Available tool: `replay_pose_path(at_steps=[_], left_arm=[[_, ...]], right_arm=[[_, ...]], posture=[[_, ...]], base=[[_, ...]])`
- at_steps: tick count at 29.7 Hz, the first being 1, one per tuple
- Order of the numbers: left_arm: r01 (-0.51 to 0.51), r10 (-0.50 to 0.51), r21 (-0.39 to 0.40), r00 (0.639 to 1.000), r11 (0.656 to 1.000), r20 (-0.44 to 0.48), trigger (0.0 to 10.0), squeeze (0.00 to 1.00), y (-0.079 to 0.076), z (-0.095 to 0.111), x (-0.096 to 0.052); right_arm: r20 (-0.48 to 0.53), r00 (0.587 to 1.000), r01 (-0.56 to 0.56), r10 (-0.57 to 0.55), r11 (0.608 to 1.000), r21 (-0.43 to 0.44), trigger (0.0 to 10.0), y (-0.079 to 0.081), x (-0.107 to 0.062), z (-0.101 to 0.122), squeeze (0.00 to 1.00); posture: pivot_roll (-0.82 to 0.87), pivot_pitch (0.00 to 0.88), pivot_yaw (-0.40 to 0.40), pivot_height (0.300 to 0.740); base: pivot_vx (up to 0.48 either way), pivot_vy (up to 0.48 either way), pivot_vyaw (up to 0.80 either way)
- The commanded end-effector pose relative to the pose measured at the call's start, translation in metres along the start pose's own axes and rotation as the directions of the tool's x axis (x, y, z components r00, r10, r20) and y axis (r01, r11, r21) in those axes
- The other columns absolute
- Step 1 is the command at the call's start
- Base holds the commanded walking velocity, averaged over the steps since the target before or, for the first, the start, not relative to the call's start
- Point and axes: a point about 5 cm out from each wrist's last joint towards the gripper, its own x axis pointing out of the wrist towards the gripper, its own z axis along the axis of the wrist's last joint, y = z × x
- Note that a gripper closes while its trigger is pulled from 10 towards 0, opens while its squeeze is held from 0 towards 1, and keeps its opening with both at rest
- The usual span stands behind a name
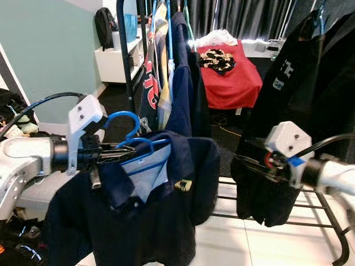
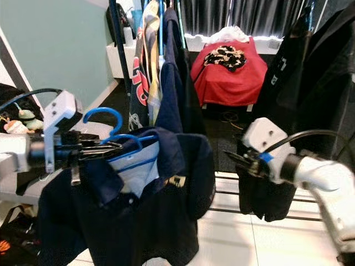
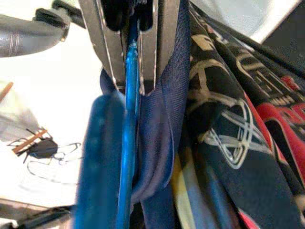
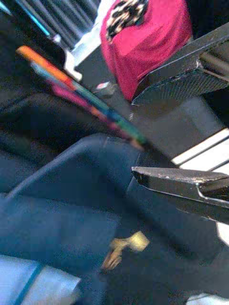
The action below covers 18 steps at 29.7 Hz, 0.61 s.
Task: Hang hanger
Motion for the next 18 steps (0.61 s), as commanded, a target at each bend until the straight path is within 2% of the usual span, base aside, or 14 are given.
replay_pose_path(at_steps=[1,2,4,5,7,11,12,14,15,16,18], left_arm=[[0.022,-0.024,0.031,0.997,0.999,0.069,10.0,0.00,-0.003,0.018,-0.002],[0.022,-0.024,0.031,0.997,0.999,0.069,10.0,0.00,-0.003,0.018,-0.002],[0.041,-0.045,0.044,0.996,0.998,0.082,10.0,0.00,-0.003,0.024,-0.003],[0.041,-0.045,0.044,0.996,0.998,0.082,10.0,0.00,-0.003,0.024,-0.003],[0.034,-0.038,0.046,0.995,0.998,0.088,10.0,0.00,-0.001,0.030,-0.003],[0.024,-0.030,0.048,0.992,0.999,0.123,10.0,0.00,-0.003,0.038,-0.002],[0.027,-0.032,0.046,0.991,0.999,0.130,10.0,0.00,-0.004,0.039,-0.001],[0.027,-0.032,0.046,0.991,0.999,0.130,10.0,0.00,-0.004,0.039,-0.001],[0.026,-0.032,0.046,0.992,0.999,0.125,10.0,0.00,-0.006,0.038,0.000],[0.019,-0.024,0.045,0.993,0.999,0.114,10.0,0.00,-0.007,0.034,0.002],[0.018,-0.022,0.041,0.993,0.999,0.114,10.0,0.00,-0.007,0.033,0.004]], right_arm=[[-0.007,0.999,0.033,-0.033,0.999,0.011,10.0,0.017,0.004,-0.002,0.00],[-0.007,0.999,0.033,-0.033,0.999,0.011,10.0,0.017,0.004,-0.002,0.00],[-0.009,0.992,0.124,-0.124,0.992,0.022,10.0,0.021,0.008,-0.008,0.00],[-0.009,0.992,0.124,-0.124,0.992,0.022,10.0,0.021,0.008,-0.008,0.00],[0.017,0.968,0.250,-0.251,0.967,0.046,10.0,0.020,0.019,-0.007,0.00],[0.004,0.940,0.340,-0.341,0.937,0.082,10.0,0.027,0.030,-0.009,0.00],[-0.003,0.932,0.358,-0.362,0.922,0.150,10.0,0.030,0.034,-0.011,0.00],[-0.003,0.932,0.358,-0.362,0.922,0.150,10.0,0.030,0.034,-0.011,0.00],[0.053,0.929,0.339,-0.366,0.900,0.273,10.0,0.036,0.039,-0.002,0.00],[0.195,0.926,0.212,-0.324,0.872,0.441,10.0,0.046,0.045,0.022,0.00],[0.271,0.928,0.113,-0.255,0.887,0.448,10.0,0.058,0.048,0.036,0.00]], posture=[[-0.07,0.171,0.034,0.740],[-0.07,0.171,0.034,0.740],[-0.06,0.171,0.034,0.740],[-0.06,0.171,0.034,0.740],[-0.07,0.169,0.031,0.740],[-0.07,0.168,0.024,0.740],[-0.06,0.169,0.022,0.740],[-0.06,0.169,0.022,0.740],[-0.06,0.169,0.017,0.740],[-0.06,0.170,0.015,0.740],[-0.06,0.171,0.015,0.740]], base=[[0.000,0.000,0.00],[0.000,0.000,0.00],[0.000,0.000,0.00],[0.000,0.000,0.00],[0.000,0.000,0.00],[0.000,0.000,0.00],[0.000,0.000,0.00],[0.000,0.000,0.00],[0.000,0.000,0.00],[0.000,0.000,0.00],[0.000,0.000,0.00]])
